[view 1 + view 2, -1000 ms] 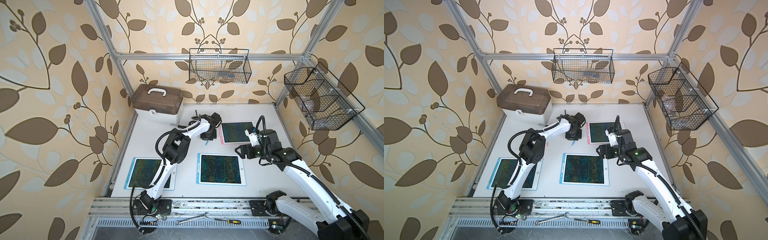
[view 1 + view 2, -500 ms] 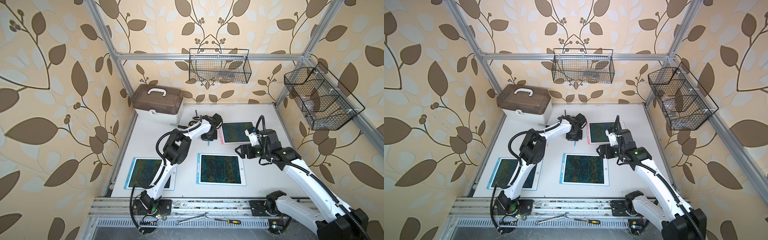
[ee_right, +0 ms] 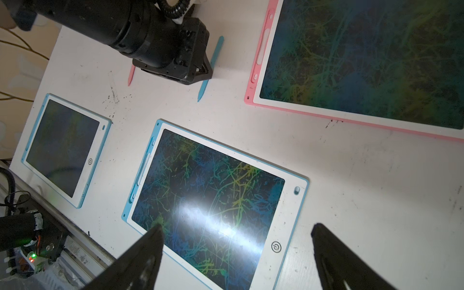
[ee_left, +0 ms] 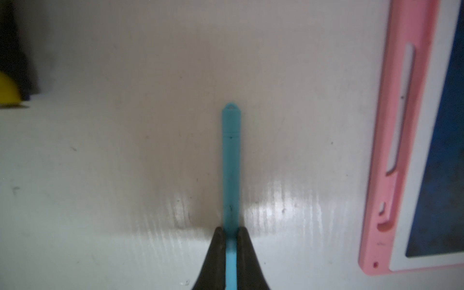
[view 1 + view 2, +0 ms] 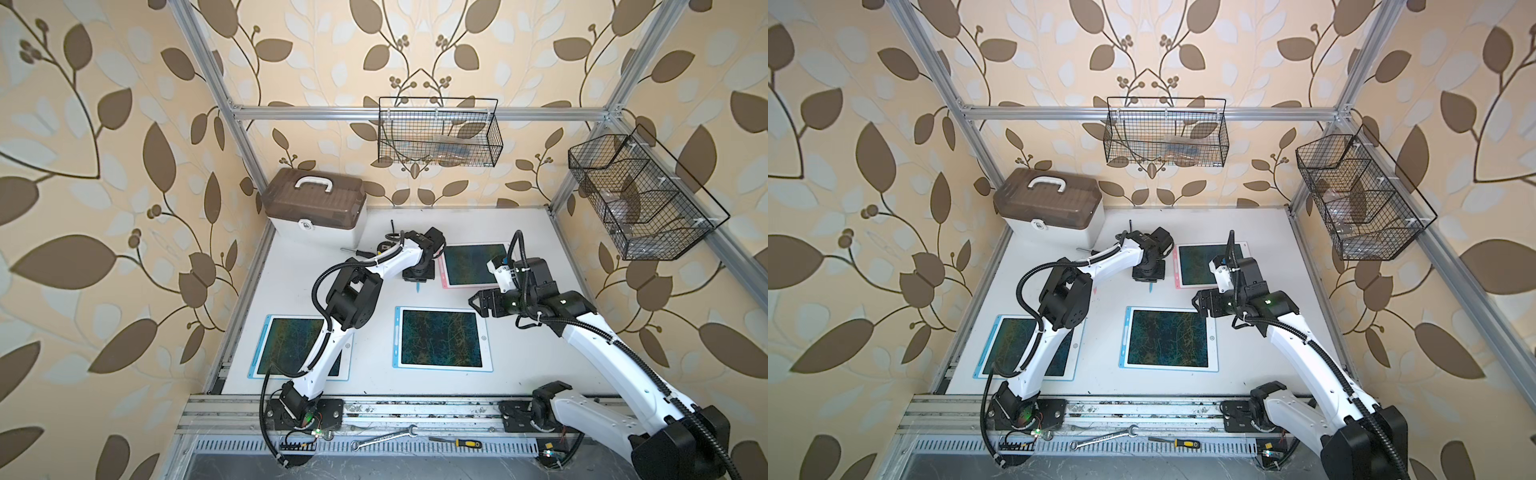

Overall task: Place the stylus back onto the writing tablet
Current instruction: Pick up the stylus from the center of the board.

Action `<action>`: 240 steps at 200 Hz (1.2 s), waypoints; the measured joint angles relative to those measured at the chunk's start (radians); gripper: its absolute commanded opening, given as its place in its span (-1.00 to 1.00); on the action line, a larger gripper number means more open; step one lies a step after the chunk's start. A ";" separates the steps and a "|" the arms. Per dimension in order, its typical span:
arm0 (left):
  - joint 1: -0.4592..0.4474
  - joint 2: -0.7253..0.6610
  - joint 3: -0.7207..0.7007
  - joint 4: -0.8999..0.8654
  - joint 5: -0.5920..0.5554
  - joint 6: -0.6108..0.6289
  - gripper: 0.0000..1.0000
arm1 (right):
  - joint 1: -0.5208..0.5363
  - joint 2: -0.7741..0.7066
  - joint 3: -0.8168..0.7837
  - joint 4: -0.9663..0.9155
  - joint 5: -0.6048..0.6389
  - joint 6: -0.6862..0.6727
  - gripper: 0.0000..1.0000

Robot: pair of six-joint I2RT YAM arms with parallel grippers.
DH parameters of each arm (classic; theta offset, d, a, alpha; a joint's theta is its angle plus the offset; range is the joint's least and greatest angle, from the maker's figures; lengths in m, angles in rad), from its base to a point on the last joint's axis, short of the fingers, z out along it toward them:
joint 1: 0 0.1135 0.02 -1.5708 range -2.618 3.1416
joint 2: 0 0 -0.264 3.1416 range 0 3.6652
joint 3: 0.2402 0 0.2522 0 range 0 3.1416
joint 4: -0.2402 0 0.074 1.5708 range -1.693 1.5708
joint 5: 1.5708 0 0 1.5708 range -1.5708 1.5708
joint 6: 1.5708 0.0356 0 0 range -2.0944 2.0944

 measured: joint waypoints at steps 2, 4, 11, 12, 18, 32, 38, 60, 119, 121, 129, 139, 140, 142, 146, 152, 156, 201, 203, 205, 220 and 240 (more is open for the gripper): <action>0.000 0.000 -0.001 0.001 0.000 0.000 -0.81 | 0.000 0.001 0.000 0.000 0.000 0.000 0.84; 0.000 0.000 -0.002 0.002 0.000 0.000 -0.81 | 0.000 0.002 0.000 0.000 0.000 0.000 0.84; 0.000 -0.002 -0.005 0.004 0.000 0.000 -0.81 | 0.000 0.008 0.001 0.001 0.000 0.000 0.84; 0.000 -0.002 -0.005 0.004 0.000 0.000 -0.81 | 0.000 0.008 0.001 0.000 0.000 0.000 0.84; 0.000 -0.004 -0.008 0.006 0.000 0.000 -0.81 | 0.000 0.014 0.003 0.000 0.000 0.000 0.84; 0.000 -0.008 -0.017 0.014 0.000 -0.001 -0.82 | 0.000 0.031 0.013 -0.001 0.000 -0.001 0.84; 0.000 -0.010 -0.019 0.017 0.000 -0.002 -0.82 | -0.002 0.039 0.021 -0.001 0.000 -0.003 0.84; 0.000 -0.011 -0.020 0.018 0.000 -0.009 -0.83 | -0.012 0.059 0.045 0.003 -0.008 -0.012 0.84; 0.000 -0.011 -0.020 0.018 -0.001 -0.036 -0.84 | -0.026 0.099 0.065 0.005 -0.034 -0.019 0.84; 0.000 -0.011 -0.020 0.018 -0.001 -0.036 -0.84 | -0.026 0.099 0.065 0.005 -0.034 -0.020 0.84; 0.000 -0.011 -0.020 0.018 -0.001 -0.041 -0.84 | -0.026 0.099 0.065 0.004 -0.036 -0.020 0.84; 0.000 -0.012 -0.020 0.018 -0.002 -0.044 -0.84 | -0.026 0.099 0.065 0.005 -0.037 -0.020 0.84; 0.000 -0.012 -0.020 0.018 -0.002 -0.044 -0.84 | -0.026 0.099 0.065 0.005 -0.038 -0.020 0.84; 0.000 -0.012 -0.020 0.018 -0.002 -0.045 -0.84 | -0.026 0.099 0.065 0.005 -0.038 -0.020 0.84; 0.000 -0.012 -0.020 0.018 -0.002 -0.046 -0.84 | -0.026 0.099 0.065 0.005 -0.038 -0.020 0.84; 0.000 -0.013 -0.020 0.018 -0.002 -0.047 -0.84 | -0.026 0.099 0.065 0.005 -0.038 -0.020 0.84; 0.000 -0.013 -0.020 0.018 -0.002 -0.047 -0.84 | -0.026 0.099 0.065 0.005 -0.038 -0.020 0.84; 0.000 -0.015 -0.023 0.016 -0.001 -0.051 -0.84 | -0.026 0.105 0.065 0.008 -0.045 -0.020 0.84; 0.000 -0.016 -0.023 0.016 -0.001 -0.051 -0.84 | -0.026 0.106 0.065 0.008 -0.045 -0.020 0.84; 0.000 -0.016 -0.024 0.016 -0.001 -0.052 -0.84 | -0.025 0.106 0.065 0.008 -0.045 -0.020 0.84; -0.001 -0.019 -0.027 0.014 -0.001 -0.053 -0.84 | -0.024 0.112 0.065 0.009 -0.045 -0.020 0.84; -0.001 -0.023 -0.033 0.011 -0.001 -0.053 -0.84 | -0.022 0.114 0.065 0.010 -0.048 -0.020 0.84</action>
